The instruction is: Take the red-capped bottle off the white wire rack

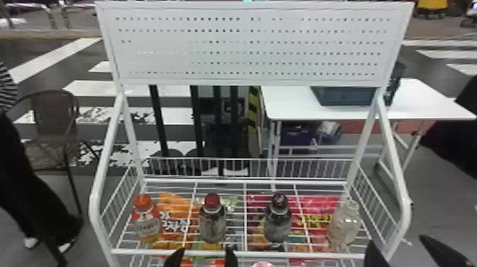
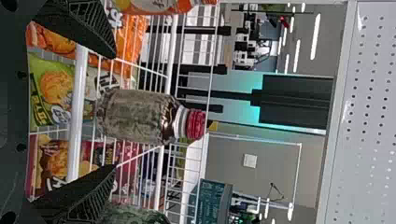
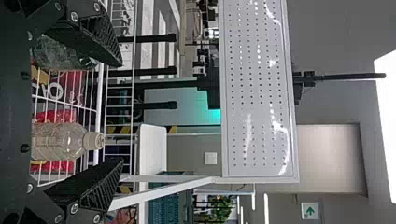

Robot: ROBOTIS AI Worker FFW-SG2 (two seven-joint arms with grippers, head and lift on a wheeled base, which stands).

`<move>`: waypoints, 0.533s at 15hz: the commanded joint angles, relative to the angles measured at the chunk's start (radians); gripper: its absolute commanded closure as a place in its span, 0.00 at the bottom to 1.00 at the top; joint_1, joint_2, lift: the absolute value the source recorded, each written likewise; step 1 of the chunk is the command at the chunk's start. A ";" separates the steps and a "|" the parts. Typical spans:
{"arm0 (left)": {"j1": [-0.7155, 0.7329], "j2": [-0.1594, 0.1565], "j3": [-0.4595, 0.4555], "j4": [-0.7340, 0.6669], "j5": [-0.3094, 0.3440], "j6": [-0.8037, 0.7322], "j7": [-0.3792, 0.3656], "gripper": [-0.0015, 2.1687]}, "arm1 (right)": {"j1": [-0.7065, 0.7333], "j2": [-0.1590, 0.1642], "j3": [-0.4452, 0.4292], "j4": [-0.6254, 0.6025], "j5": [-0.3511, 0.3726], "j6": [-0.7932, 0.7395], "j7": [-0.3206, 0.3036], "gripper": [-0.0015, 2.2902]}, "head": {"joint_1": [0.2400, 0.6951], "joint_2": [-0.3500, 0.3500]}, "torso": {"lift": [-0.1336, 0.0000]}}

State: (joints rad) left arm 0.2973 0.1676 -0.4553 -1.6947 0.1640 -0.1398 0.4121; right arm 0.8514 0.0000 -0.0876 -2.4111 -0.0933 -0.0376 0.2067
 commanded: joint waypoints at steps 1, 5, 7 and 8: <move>-0.063 -0.025 -0.014 0.075 -0.011 -0.030 0.007 0.02 | 0.006 0.001 -0.003 0.004 -0.005 -0.012 0.000 0.08 | 0.57 0.50 | 1.00; -0.159 -0.054 -0.009 0.173 -0.007 -0.042 0.004 0.02 | 0.011 0.001 -0.012 -0.002 -0.005 -0.015 0.005 0.08 | 0.57 0.50 | 1.00; -0.196 -0.063 -0.006 0.221 0.000 -0.039 -0.009 0.02 | 0.012 0.001 -0.020 -0.006 -0.005 -0.015 0.005 0.08 | 0.57 0.50 | 1.00; -0.214 -0.068 -0.006 0.245 0.005 -0.039 -0.013 0.02 | 0.014 0.001 -0.023 -0.006 -0.005 -0.012 0.005 0.08 | 0.57 0.50 | 1.00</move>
State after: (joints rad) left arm 0.1108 0.1064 -0.4623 -1.4853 0.1637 -0.1794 0.4012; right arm 0.8638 0.0000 -0.1050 -2.4160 -0.0982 -0.0521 0.2117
